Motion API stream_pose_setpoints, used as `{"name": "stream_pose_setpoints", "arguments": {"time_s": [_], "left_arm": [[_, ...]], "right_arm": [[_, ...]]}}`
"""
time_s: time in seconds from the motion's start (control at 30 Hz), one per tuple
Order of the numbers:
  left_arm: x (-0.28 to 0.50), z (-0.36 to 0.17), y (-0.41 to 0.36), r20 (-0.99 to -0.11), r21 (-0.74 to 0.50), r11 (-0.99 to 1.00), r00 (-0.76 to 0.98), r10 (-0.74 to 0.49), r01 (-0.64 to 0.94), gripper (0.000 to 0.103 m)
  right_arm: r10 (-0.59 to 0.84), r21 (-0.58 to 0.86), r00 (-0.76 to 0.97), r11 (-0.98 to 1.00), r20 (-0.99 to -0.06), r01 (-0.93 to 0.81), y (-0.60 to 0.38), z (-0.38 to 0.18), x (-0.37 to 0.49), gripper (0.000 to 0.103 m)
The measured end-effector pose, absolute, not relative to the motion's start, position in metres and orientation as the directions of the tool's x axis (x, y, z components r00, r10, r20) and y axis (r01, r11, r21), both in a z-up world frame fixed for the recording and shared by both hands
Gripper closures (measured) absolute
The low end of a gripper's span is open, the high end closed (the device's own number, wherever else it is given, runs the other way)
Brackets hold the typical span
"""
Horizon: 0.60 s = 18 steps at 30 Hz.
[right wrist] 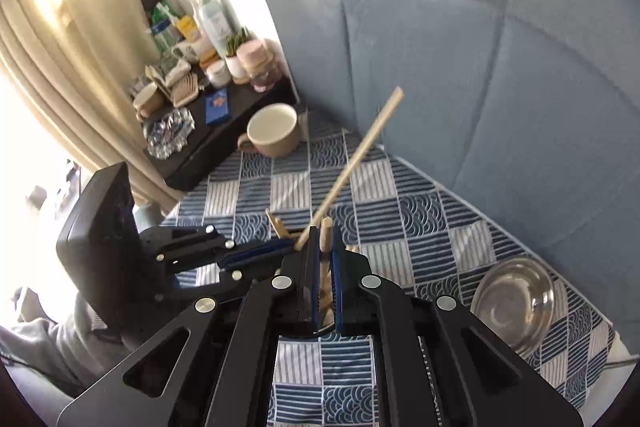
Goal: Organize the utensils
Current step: 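Lower the sticks into the holder and open both tools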
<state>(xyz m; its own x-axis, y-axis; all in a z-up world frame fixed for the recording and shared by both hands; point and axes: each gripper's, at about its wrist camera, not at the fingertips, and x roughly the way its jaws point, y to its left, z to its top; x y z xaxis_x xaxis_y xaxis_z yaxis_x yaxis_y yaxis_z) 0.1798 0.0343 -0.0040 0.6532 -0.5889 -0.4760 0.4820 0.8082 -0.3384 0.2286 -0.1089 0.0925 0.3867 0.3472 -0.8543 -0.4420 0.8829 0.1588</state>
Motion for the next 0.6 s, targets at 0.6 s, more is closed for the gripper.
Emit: {"name": "stream_pose_setpoints", "arguments": {"time_s": [0.6], "left_arm": [[0.160,-0.024,0.027,-0.508,-0.259,0.824,0.654,-0.560,0.504,0.098]], "right_arm": [[0.316,0.171,0.309,0.893,-0.897,-0.417,-0.111,0.056,0.226,0.097]]}}
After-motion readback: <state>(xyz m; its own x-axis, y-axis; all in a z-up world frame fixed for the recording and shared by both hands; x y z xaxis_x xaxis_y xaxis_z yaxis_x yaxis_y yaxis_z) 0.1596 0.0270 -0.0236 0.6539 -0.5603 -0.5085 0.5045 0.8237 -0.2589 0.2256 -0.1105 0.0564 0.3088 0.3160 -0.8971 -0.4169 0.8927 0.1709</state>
